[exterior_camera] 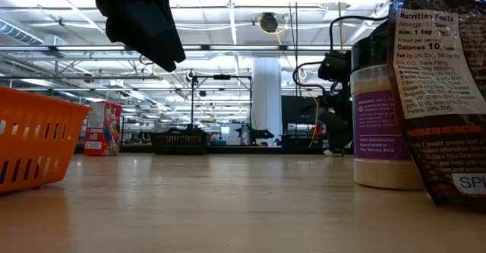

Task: Pick & Place Kitchen Items
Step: Put the small blue food coloring bottle into the orange bin

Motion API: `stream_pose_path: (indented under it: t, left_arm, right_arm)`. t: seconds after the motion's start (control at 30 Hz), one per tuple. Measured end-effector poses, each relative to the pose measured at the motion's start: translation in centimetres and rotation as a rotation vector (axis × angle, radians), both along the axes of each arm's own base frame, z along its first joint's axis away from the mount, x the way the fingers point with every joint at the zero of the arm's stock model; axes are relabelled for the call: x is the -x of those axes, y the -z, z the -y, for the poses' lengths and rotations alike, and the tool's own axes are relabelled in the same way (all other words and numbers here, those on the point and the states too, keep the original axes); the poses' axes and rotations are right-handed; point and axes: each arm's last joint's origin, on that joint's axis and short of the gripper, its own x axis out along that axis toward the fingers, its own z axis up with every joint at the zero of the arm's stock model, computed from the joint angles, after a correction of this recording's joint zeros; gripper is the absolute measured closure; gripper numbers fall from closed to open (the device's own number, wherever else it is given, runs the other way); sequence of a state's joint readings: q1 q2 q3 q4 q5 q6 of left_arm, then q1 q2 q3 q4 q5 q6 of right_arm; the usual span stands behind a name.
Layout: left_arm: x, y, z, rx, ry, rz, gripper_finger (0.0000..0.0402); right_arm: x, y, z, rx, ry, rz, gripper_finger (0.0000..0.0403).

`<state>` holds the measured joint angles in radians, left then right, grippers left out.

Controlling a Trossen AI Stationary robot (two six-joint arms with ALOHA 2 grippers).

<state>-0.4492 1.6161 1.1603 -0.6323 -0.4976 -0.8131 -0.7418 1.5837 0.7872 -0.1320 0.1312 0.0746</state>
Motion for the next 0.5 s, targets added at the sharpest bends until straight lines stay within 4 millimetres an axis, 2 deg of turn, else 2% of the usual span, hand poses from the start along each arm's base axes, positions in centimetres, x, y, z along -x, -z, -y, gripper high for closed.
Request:
stream_pose_path:
  t: [0.5]
  left_arm:
    - [-0.01, 0.0, 0.01, -0.001, 0.003, 0.0, 0.0206]
  right_arm:
    - [-0.02, 0.44, 0.07, -0.022, 0.014, 0.001, 0.0222]
